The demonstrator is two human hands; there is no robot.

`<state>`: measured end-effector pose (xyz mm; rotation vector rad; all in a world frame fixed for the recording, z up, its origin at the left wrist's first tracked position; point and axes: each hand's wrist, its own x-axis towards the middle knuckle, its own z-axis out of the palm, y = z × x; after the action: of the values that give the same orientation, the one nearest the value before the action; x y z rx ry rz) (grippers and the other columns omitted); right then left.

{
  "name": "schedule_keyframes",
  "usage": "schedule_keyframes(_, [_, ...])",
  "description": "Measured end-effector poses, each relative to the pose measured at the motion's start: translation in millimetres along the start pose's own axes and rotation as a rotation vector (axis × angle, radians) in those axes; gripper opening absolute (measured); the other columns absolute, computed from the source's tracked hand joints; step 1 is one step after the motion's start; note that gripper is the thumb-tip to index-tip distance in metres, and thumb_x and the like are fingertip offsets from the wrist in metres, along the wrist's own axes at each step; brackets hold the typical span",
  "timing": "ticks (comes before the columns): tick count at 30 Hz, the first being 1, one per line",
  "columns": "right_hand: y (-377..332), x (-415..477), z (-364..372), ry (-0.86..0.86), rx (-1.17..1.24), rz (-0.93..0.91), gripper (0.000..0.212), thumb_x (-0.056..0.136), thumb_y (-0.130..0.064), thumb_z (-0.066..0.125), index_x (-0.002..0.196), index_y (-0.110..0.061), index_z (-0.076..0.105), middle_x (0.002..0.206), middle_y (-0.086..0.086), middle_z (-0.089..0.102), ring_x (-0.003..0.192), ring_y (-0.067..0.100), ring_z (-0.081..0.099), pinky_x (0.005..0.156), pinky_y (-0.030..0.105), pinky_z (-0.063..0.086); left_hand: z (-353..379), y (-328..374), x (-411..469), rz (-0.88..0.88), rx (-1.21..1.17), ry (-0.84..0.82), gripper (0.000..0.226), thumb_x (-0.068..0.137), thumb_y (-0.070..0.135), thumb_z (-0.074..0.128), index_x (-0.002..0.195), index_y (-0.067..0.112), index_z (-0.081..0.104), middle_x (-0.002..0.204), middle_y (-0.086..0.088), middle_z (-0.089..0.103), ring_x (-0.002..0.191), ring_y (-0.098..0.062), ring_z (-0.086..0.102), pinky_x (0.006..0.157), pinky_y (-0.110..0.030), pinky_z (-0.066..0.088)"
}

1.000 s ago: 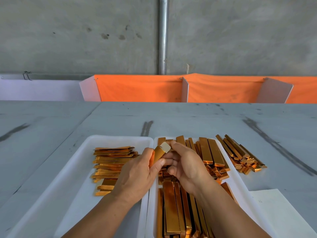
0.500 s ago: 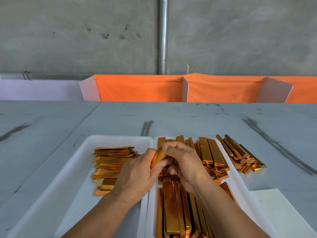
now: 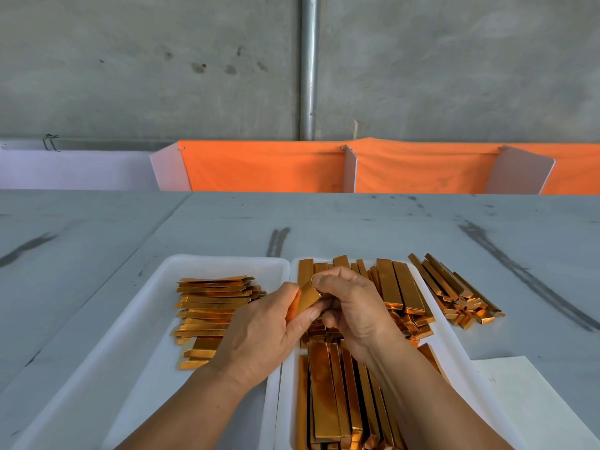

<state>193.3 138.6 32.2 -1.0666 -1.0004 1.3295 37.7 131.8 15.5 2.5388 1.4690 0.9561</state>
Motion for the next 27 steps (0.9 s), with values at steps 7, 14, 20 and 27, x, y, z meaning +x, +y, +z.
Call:
schedule_keyframes(7, [0.4, -1.1, 0.4, -0.003, 0.0, -0.038, 0.014, 0.087, -0.009, 0.07, 0.073, -0.011, 0.07, 0.071, 0.013, 0.066, 0.048, 0.016, 0.047, 0.041, 0.023, 0.037, -0.3, 0.9, 0.0, -0.024, -0.035, 0.004, 0.04, 0.084, 0.072, 0.027, 0.096, 0.035, 0.035, 0.062, 0.014, 0.039, 0.051, -0.002, 0.045, 0.048, -0.013, 0.034])
schedule_keyframes(14, [1.9, -3.2, 0.3, -0.01, -0.114, -0.149, 0.014, 0.089, -0.019, 0.071, 0.079, -0.011, 0.076, 0.063, 0.007, 0.065, 0.049, 0.014, 0.049, 0.043, 0.022, 0.04, 0.5, -3.0, 0.5, -0.063, -0.01, 0.006, 0.05, 0.084, 0.067, 0.026, 0.107, 0.027, 0.045, 0.066, 0.015, 0.043, 0.056, -0.002, 0.048, 0.049, -0.013, 0.036])
schedule_keyframes(20, [1.3, -3.7, 0.2, -0.025, -0.126, -0.148, 0.015, 0.092, -0.018, 0.067, 0.089, -0.005, 0.074, 0.061, 0.006, 0.063, 0.049, 0.015, 0.047, 0.042, 0.021, 0.041, -0.2, -2.4, 0.8, -0.046, -0.005, 0.012, 0.061, 0.081, 0.07, 0.019, 0.112, 0.025, 0.046, 0.068, 0.016, 0.043, 0.058, 0.0, 0.049, 0.049, -0.012, 0.035])
schedule_keyframes(27, [2.8, -2.7, 0.5, -0.001, -0.118, -0.161, 0.012, 0.093, -0.016, 0.067, 0.086, -0.008, 0.073, 0.06, 0.006, 0.063, 0.045, 0.013, 0.049, 0.042, 0.021, 0.042, -0.6, -1.8, 0.2, -0.039, -0.003, 0.013, 0.066, 0.079, 0.074, 0.016, 0.113, 0.026, 0.046, 0.068, 0.017, 0.043, 0.058, 0.001, 0.049, 0.048, -0.011, 0.033])
